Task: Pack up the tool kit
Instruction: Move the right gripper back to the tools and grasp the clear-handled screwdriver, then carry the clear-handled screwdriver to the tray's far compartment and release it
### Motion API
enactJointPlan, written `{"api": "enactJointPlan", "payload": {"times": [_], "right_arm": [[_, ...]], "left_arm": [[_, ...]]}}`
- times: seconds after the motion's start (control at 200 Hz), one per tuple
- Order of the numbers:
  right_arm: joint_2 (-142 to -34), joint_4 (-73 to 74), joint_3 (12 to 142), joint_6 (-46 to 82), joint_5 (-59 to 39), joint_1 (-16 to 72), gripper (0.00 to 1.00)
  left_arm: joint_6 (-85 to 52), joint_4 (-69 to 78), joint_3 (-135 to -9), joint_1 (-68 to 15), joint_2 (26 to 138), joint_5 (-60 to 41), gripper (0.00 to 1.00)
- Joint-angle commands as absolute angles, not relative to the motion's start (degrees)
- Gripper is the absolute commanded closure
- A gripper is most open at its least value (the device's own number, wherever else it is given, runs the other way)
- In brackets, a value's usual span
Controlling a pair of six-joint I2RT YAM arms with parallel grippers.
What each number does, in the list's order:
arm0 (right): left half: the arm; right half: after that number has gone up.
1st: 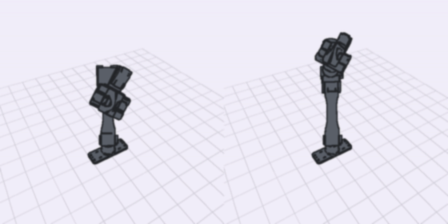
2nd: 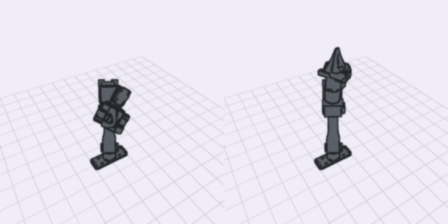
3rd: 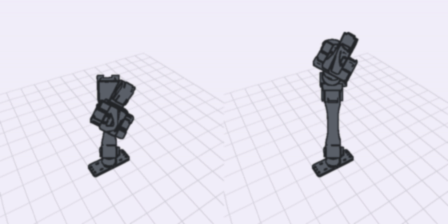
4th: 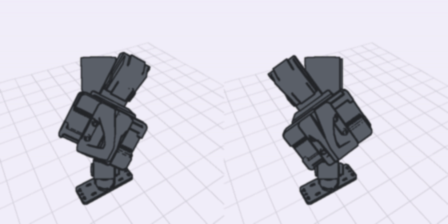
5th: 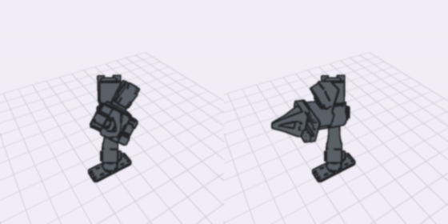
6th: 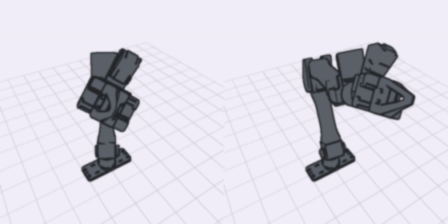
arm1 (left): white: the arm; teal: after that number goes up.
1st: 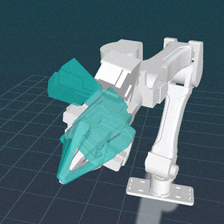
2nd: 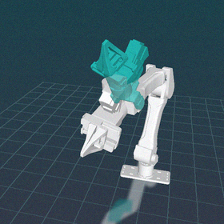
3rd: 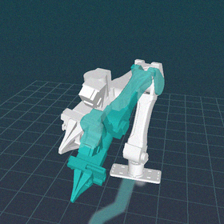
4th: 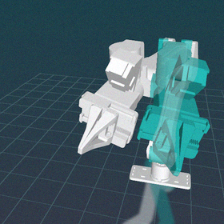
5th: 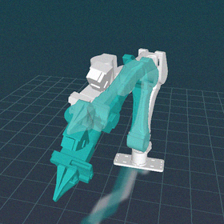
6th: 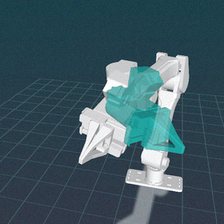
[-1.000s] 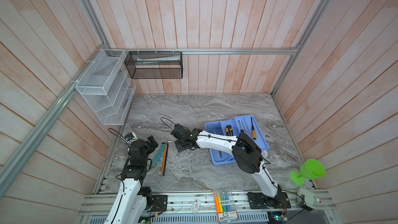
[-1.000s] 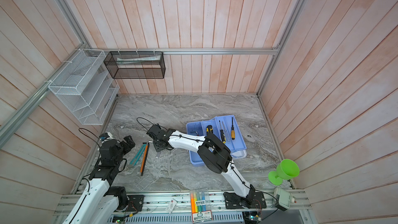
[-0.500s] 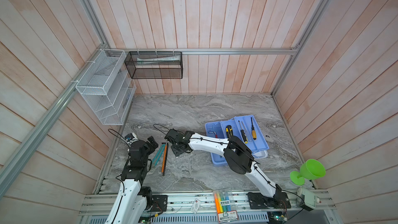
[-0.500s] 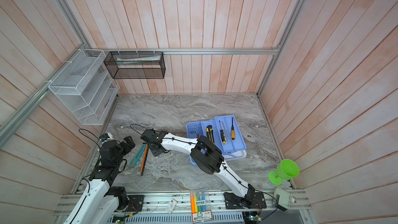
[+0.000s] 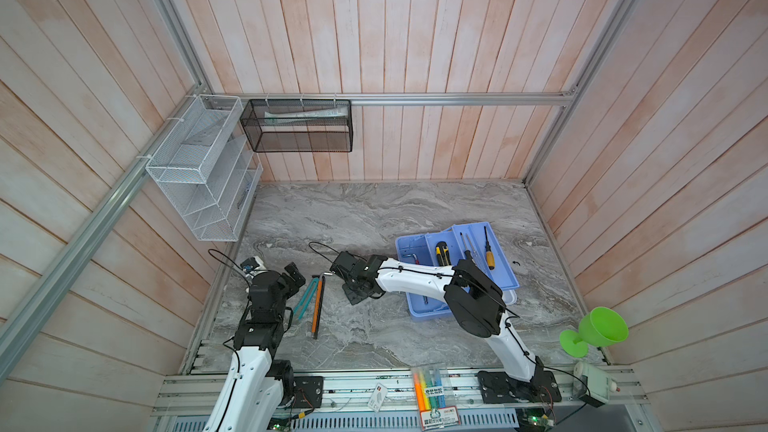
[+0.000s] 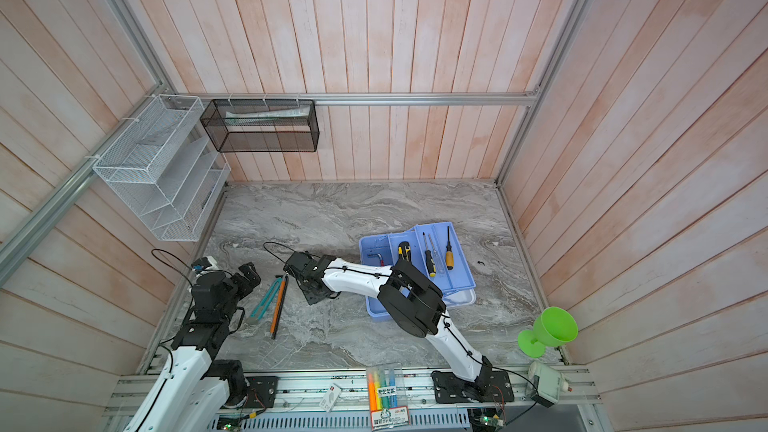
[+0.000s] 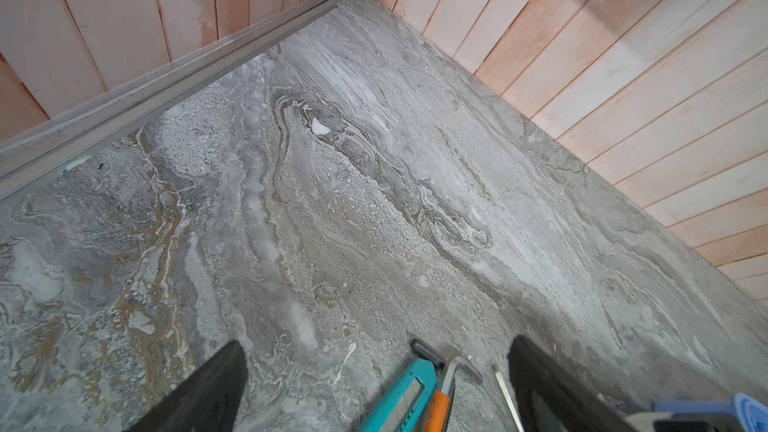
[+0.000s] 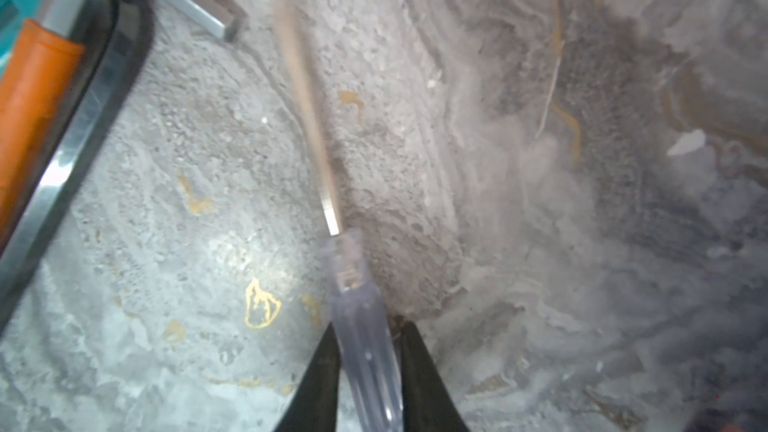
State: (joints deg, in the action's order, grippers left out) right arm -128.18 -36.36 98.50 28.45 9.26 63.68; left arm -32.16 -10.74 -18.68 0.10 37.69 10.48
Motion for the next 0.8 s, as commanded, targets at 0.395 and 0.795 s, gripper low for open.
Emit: {"api": "enactJointPlan", "payload": {"times": [0.395, 0.795], "right_arm": [[-111.98, -31.23, 89.64, 24.35, 9.92, 59.88, 1.0], [-86.93, -34.53, 75.39, 17.95, 15.6, 43.0, 1.0]], "left_arm": [[-32.27, -10.99, -18.08, 0.47, 37.84, 10.48, 0.0], [-32.34, -10.89, -18.41, 0.6, 39.1, 10.44, 0.0]]}}
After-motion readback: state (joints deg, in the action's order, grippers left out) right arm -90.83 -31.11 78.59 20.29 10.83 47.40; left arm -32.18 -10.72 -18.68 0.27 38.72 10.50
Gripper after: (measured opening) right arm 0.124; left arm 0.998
